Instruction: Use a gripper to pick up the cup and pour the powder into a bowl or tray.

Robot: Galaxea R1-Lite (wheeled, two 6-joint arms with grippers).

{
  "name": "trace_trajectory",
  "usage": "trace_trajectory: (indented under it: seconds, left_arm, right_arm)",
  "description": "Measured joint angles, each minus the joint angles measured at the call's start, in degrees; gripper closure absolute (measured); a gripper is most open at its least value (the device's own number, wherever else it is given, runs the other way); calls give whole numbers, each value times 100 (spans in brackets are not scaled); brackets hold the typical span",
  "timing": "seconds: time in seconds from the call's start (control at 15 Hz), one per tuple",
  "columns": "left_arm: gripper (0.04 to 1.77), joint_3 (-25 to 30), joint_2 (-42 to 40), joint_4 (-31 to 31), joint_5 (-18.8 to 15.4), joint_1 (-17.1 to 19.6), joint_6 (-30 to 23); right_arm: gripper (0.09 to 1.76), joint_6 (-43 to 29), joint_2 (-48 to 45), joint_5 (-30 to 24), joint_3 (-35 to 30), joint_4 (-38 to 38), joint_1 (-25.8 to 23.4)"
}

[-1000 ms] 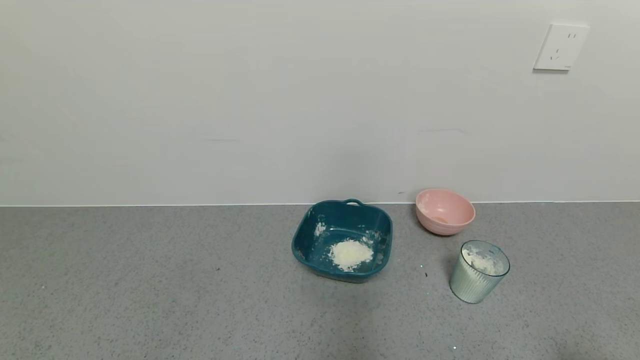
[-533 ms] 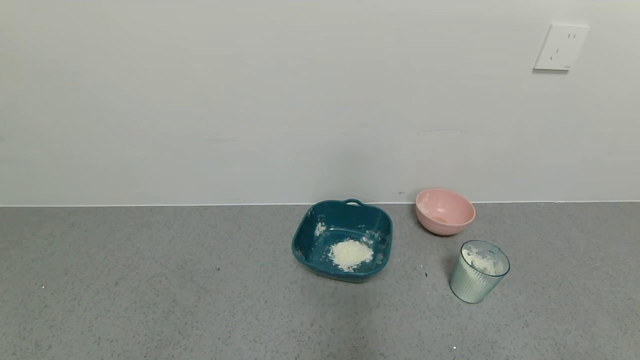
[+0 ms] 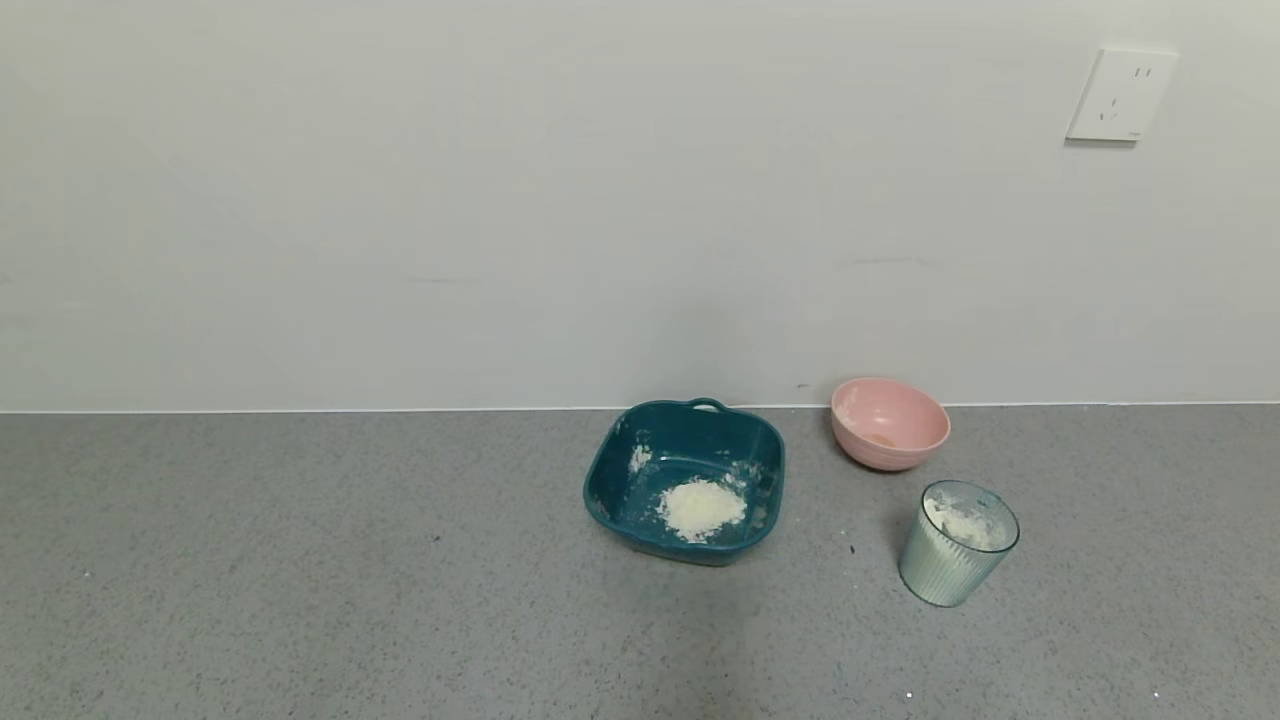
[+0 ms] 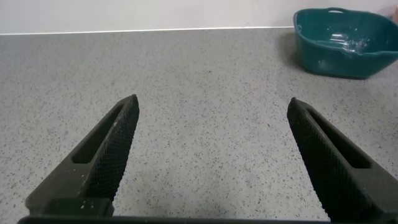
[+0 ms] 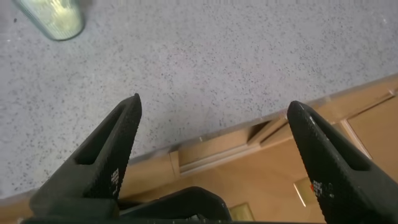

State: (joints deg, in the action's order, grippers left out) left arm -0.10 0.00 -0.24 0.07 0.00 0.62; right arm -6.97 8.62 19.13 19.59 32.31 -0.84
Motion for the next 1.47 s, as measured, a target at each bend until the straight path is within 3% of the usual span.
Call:
trace_trajectory:
  seconds: [0.27, 0.4, 0.67, 0.87, 1.47]
  left_arm:
    - [9, 0, 0, -2, 0, 0, 0]
    - [9, 0, 0, -2, 0, 0, 0]
    - [9, 0, 0, -2, 0, 0, 0]
    - [9, 0, 0, 0, 0, 0, -2]
    - [9, 0, 0, -2, -2, 0, 0]
  right_arm:
    - [15, -7, -647, -358, -144, -102, 18]
    - [15, -24, -778, -599, -319, -533, 22]
    - [15, 255, -852, -984, -1067, -2203, 22]
    - [15, 486, -862, -1663, -1690, -3443, 22]
    - [15, 496, -862, -1748, -1959, -3249, 33]
